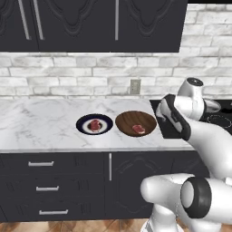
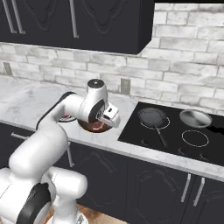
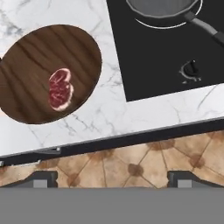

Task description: Place one of the steaks on the plate and the other in the bowl. Then place the bowl in the fridge.

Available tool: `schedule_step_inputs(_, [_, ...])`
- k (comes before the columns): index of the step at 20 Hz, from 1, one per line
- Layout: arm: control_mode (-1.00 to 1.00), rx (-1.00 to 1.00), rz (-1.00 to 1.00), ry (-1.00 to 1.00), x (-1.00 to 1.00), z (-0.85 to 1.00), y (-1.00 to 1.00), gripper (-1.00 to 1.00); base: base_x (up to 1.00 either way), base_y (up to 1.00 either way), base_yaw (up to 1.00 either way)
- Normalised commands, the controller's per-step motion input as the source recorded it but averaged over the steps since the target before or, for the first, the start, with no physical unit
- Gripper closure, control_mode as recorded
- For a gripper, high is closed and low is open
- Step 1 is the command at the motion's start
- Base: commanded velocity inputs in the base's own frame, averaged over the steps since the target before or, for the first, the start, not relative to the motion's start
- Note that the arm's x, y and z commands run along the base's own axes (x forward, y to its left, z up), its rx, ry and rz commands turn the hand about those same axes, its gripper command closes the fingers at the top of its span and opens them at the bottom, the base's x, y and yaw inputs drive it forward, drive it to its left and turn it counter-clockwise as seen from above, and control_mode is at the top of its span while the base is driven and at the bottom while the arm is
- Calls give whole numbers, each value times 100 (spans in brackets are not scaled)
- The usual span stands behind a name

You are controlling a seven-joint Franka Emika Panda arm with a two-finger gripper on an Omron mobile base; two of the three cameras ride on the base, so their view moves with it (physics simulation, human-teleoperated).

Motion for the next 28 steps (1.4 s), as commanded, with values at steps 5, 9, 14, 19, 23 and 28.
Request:
schedule_step_inputs(5, [-100, 39, -3, 4, 99, -1, -52, -100, 0, 0, 0])
schedule_step_inputs(9, [-100, 13, -4, 6, 71, -24, -8, -100, 0, 0, 0])
schedule_step_inputs(14, [-100, 3, -5, 0, 65, -61, 4, -100, 0, 0, 0])
schedule_step_inputs(19, [-100, 0, -1, 0, 28, -66, 23, -100, 0, 0, 0])
schedule_step_inputs(23, [-100, 0, 0, 0, 0, -36, 22, -100, 0, 0, 0])
schedule_step_inputs(28, [-100, -1, -4, 1, 35, -24, 29, -100, 0, 0, 0])
